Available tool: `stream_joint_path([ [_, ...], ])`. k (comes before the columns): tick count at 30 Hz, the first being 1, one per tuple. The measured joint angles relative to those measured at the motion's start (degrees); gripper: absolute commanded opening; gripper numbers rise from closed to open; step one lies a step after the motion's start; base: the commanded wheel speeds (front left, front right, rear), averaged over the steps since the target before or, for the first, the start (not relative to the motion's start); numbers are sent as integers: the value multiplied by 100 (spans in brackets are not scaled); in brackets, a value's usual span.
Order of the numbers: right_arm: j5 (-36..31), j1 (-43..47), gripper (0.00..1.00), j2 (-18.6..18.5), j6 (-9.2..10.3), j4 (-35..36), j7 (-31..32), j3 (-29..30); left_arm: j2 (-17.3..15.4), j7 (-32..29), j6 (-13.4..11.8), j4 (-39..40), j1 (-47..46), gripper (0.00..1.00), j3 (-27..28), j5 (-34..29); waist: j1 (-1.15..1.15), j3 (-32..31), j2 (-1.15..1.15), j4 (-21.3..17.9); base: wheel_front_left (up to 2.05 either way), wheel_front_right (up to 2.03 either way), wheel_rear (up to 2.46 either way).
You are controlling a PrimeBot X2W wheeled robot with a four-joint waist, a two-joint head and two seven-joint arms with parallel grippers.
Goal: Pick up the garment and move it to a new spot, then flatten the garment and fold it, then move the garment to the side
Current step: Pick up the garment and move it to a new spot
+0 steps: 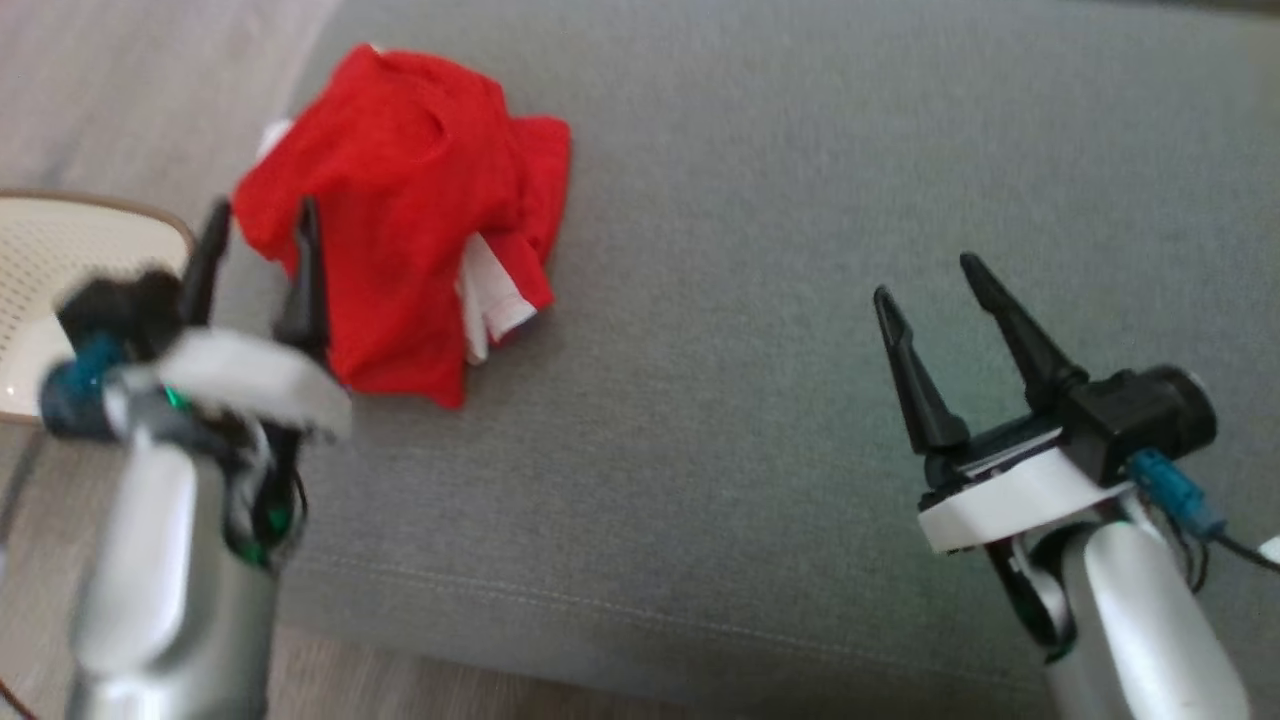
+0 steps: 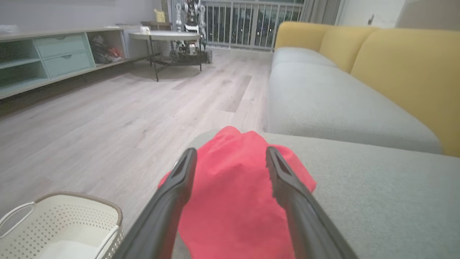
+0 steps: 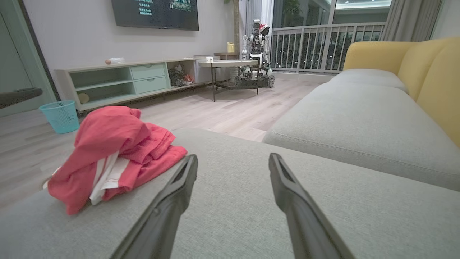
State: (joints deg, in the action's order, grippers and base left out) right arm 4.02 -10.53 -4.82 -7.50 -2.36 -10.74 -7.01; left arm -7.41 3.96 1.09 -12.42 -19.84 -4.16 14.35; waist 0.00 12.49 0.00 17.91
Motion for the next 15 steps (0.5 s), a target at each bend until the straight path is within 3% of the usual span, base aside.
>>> stream_joint_path([
  [9, 9, -227, 100, -215, 0, 312, 63, -65, -331, -900, 241, -1295, -1322, 100, 16, 186, 1, 642, 0, -392, 0, 0, 0],
  [15, 9, -230, 100, -256, 0, 377, 64, -45, -503, -1161, 341, -2000, -1751, 100, -32, 189, 1, 817, 0, -591, 0, 0, 0],
])
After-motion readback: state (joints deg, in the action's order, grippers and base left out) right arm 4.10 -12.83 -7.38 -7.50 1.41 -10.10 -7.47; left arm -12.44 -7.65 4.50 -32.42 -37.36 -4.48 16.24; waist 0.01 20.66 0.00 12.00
